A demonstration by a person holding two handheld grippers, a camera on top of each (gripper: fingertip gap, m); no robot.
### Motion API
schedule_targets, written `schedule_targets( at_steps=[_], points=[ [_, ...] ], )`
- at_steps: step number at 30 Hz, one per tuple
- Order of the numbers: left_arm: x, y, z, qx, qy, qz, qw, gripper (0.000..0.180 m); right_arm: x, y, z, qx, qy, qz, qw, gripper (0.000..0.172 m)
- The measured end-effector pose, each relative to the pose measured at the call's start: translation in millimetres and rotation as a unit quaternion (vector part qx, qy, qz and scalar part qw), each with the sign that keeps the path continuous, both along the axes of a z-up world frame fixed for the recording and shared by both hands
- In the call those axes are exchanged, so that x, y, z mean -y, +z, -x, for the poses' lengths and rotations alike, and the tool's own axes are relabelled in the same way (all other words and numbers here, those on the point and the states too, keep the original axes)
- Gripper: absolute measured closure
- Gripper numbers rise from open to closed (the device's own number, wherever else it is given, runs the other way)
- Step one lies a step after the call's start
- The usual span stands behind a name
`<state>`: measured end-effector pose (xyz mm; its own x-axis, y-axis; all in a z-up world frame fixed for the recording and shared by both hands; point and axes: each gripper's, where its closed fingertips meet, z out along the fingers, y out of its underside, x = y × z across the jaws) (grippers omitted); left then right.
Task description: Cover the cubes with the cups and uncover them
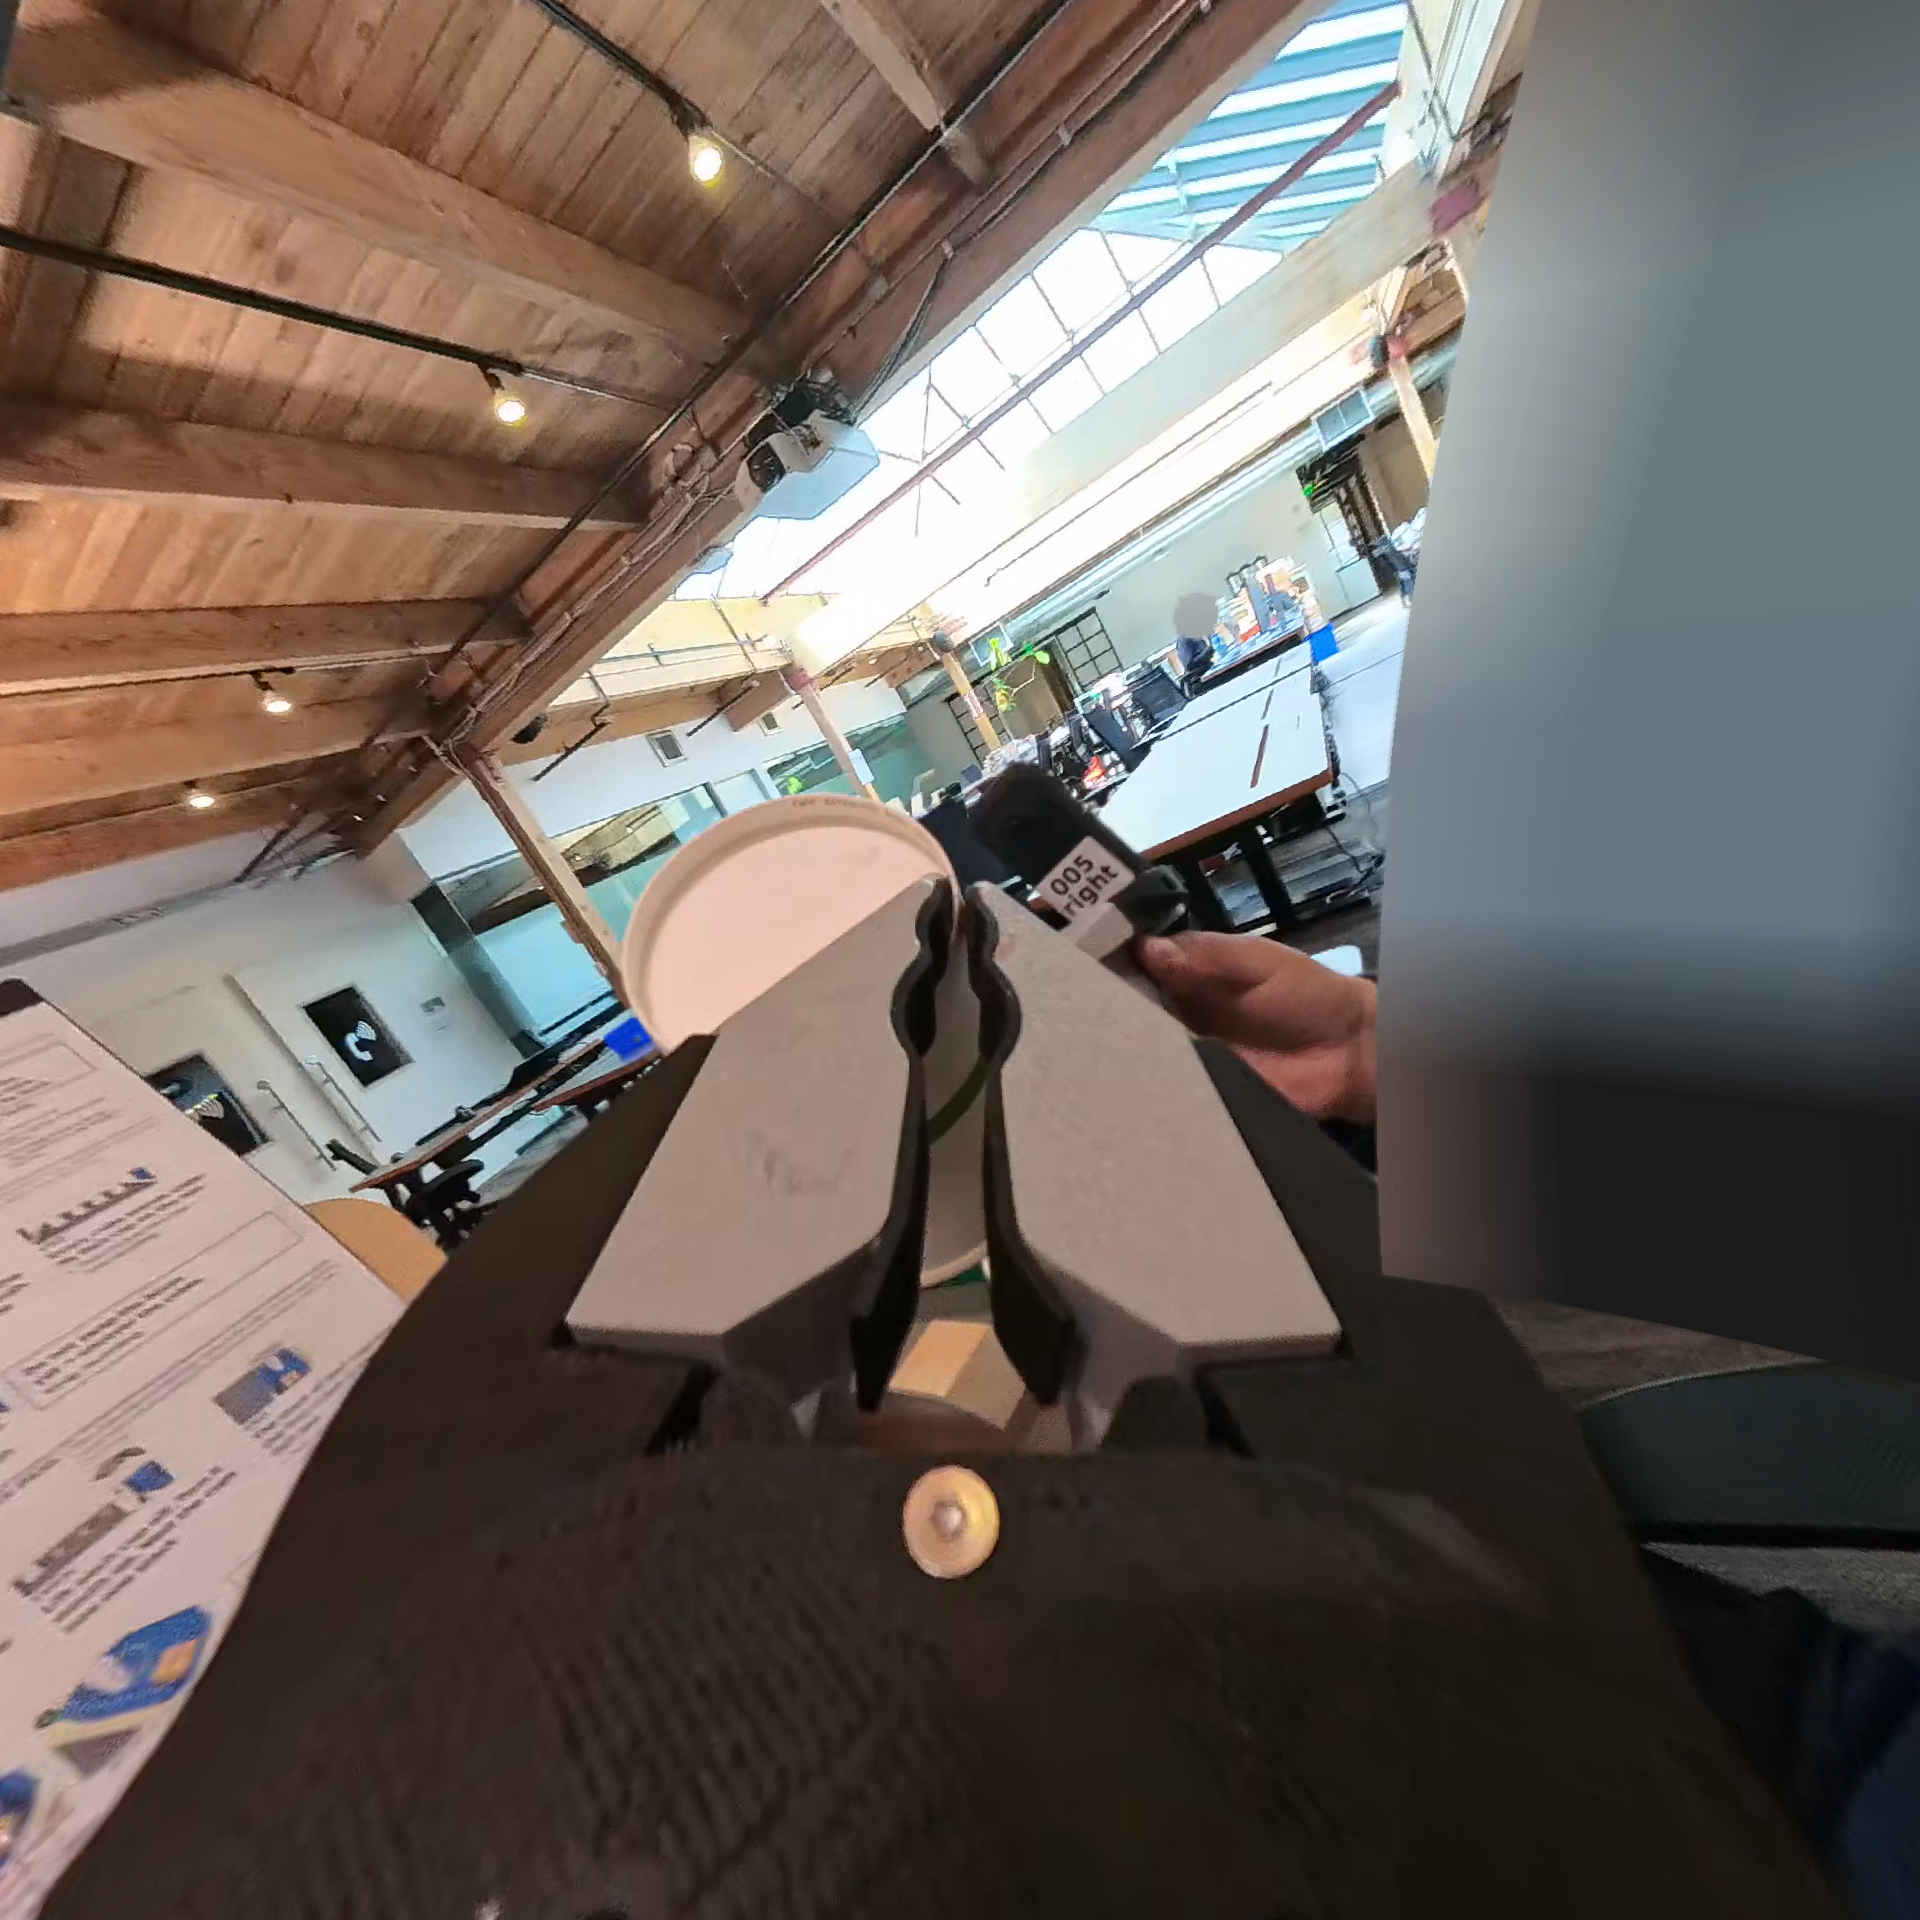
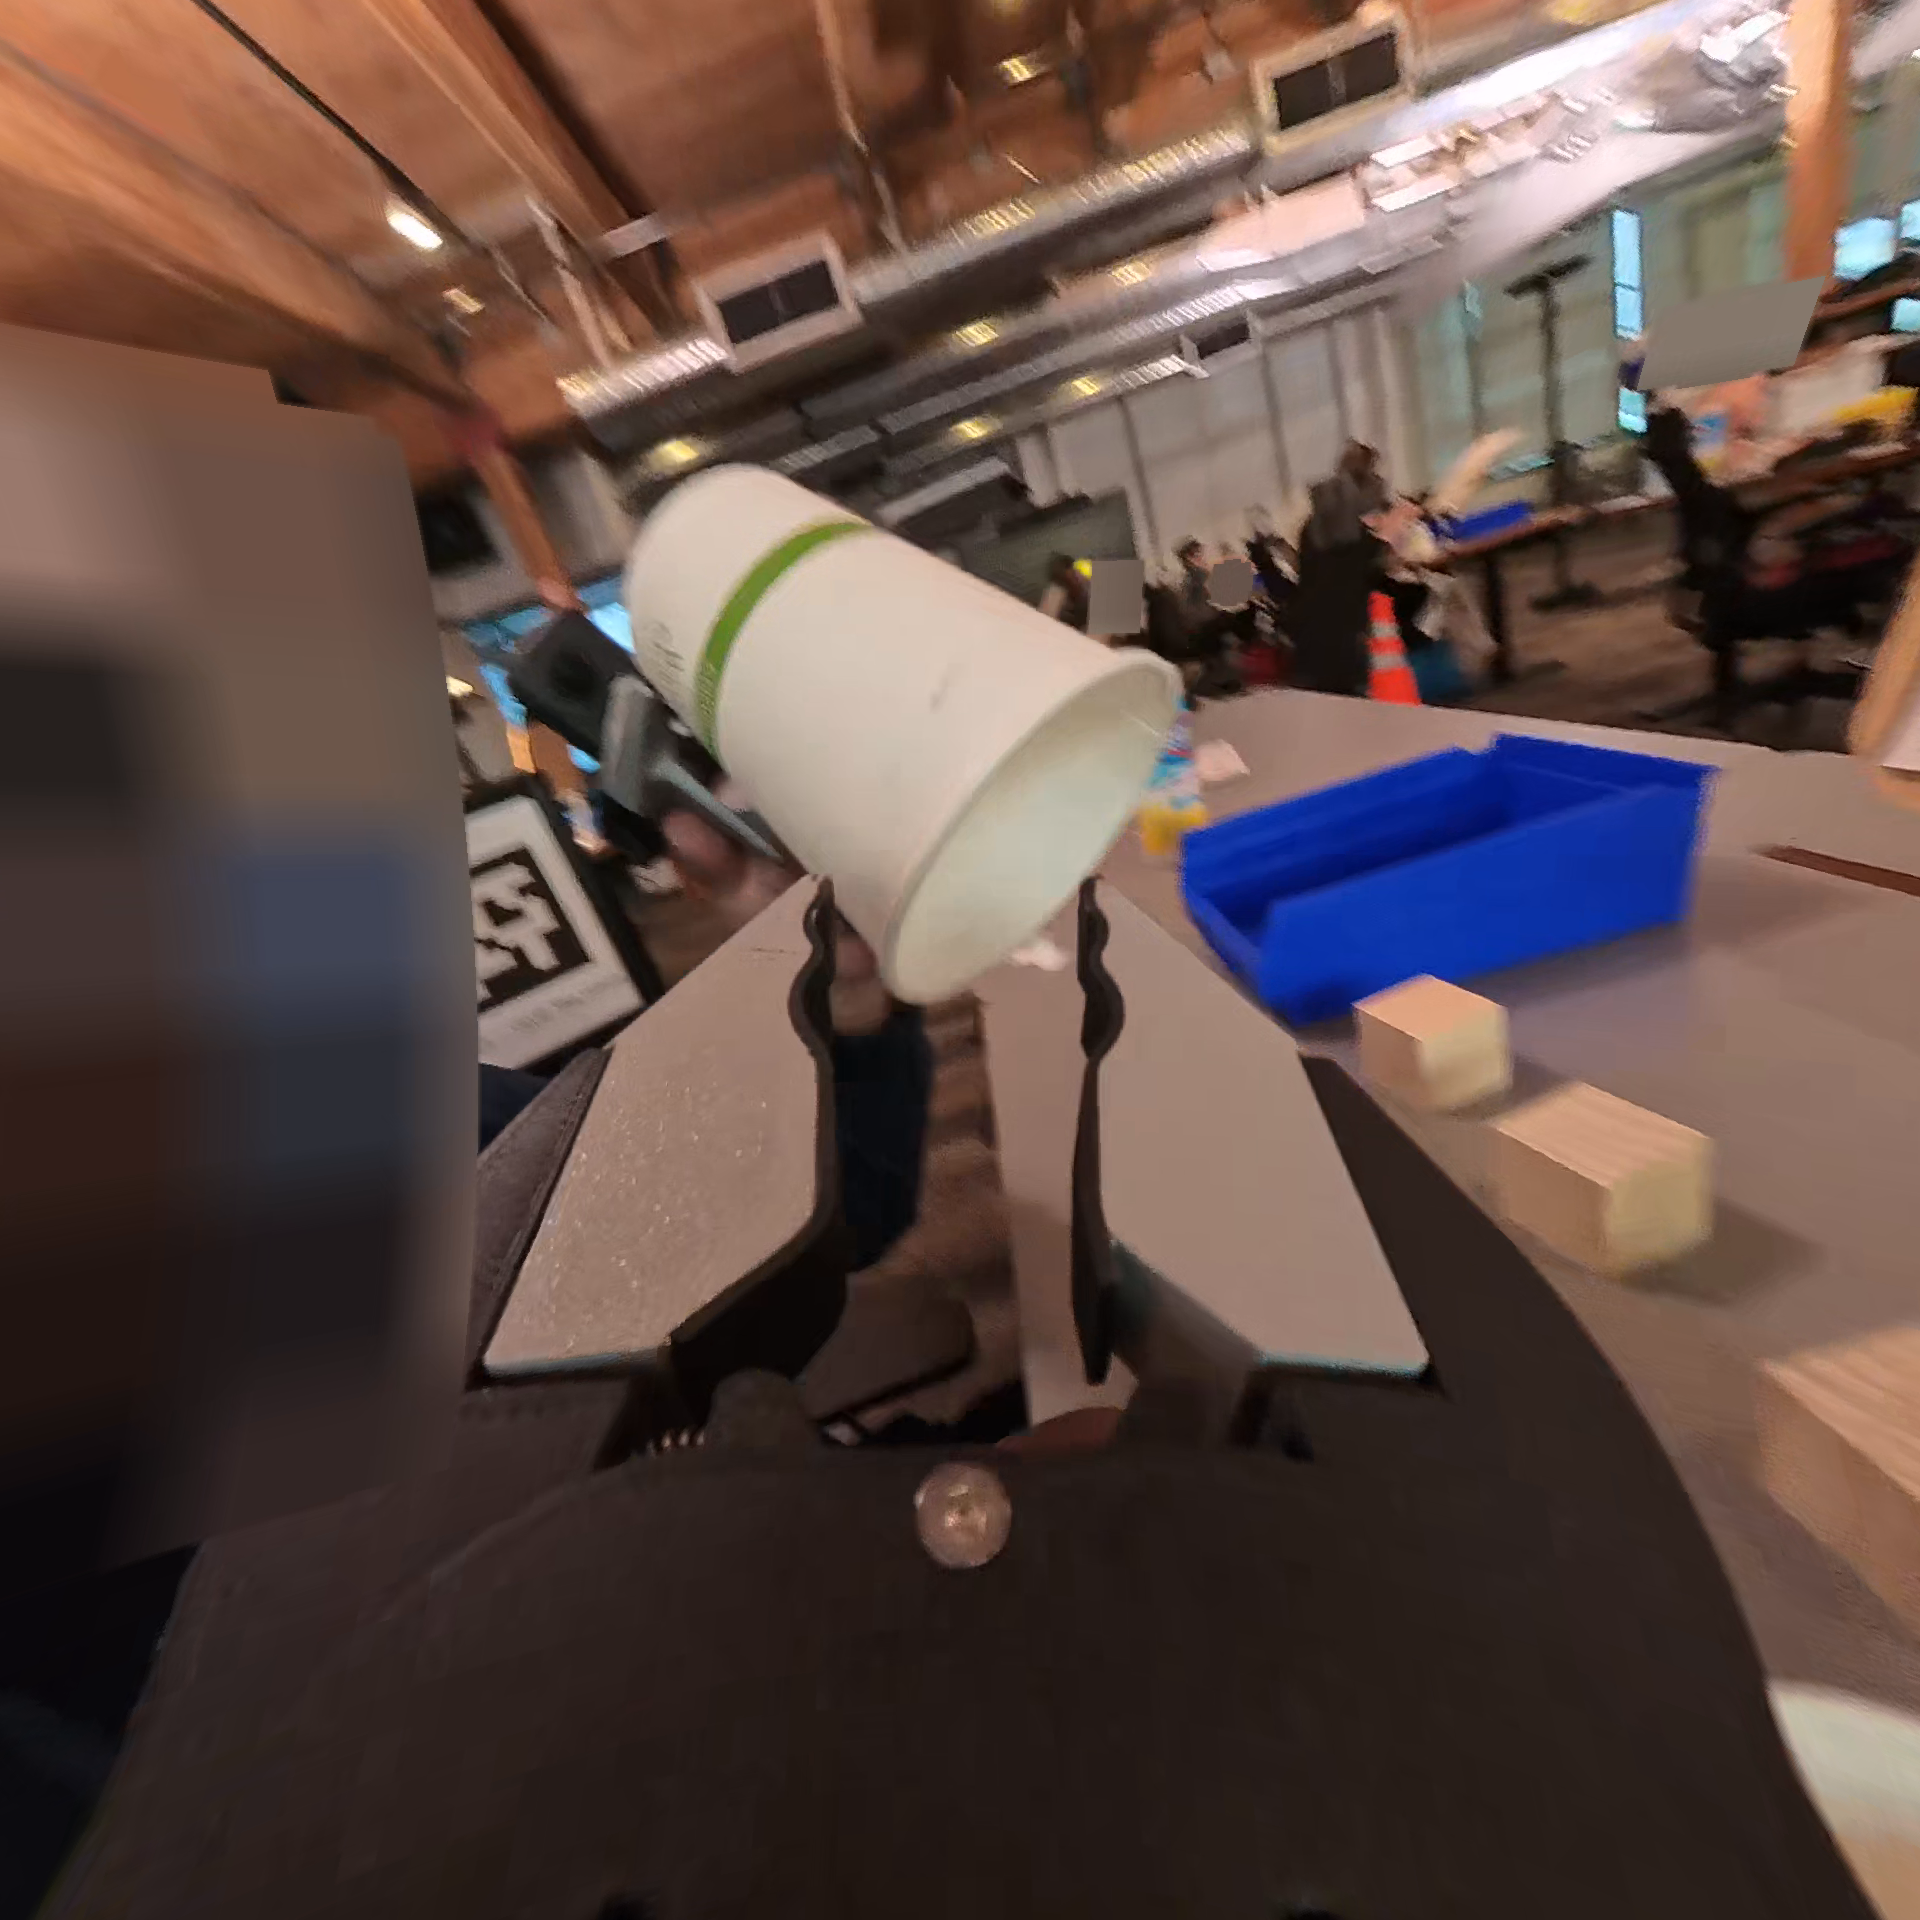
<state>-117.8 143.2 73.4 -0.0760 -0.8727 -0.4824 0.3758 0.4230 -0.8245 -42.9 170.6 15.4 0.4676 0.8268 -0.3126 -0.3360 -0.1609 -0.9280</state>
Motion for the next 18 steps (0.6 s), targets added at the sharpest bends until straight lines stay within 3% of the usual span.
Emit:
schedule_targets(
  at_steps=[3,6,9,11,14,16,18],
  points=[
    [0,-11,-9,-0.008,-0.01,0.022,1.0,0.18,3,1,1,-0.028,0.022,0.0,0.999,0.156],
    [-18,-25,-17,-0.028,-0.005,0.074,0.997,0.18,-2,-2,-14,-0.026,0.007,0.011,1.0,0.161],
    [-60,-51,-26,-0.068,0.057,0.107,0.99,0.169,10,14,-40,-0.034,-0.014,-0.012,0.999,0.172],
    [-81,-68,-27,-0.087,0.069,0.136,0.984,0.178,8,10,-61,0.039,-0.087,-0.017,0.995,0.172],
    [-107,-98,-26,-0.118,0.087,0.166,0.975,0.168,11,1,-89,0.172,-0.177,-0.009,0.969,0.172],
    [-125,-124,-27,-0.148,0.114,0.17,0.968,0.167,18,-10,-103,0.278,-0.211,0.014,0.937,0.172],
    [-142,-152,-31,-0.183,0.144,0.167,0.958,0.164,24,-23,-119,0.385,-0.248,0.045,0.888,0.172]
  ],
)
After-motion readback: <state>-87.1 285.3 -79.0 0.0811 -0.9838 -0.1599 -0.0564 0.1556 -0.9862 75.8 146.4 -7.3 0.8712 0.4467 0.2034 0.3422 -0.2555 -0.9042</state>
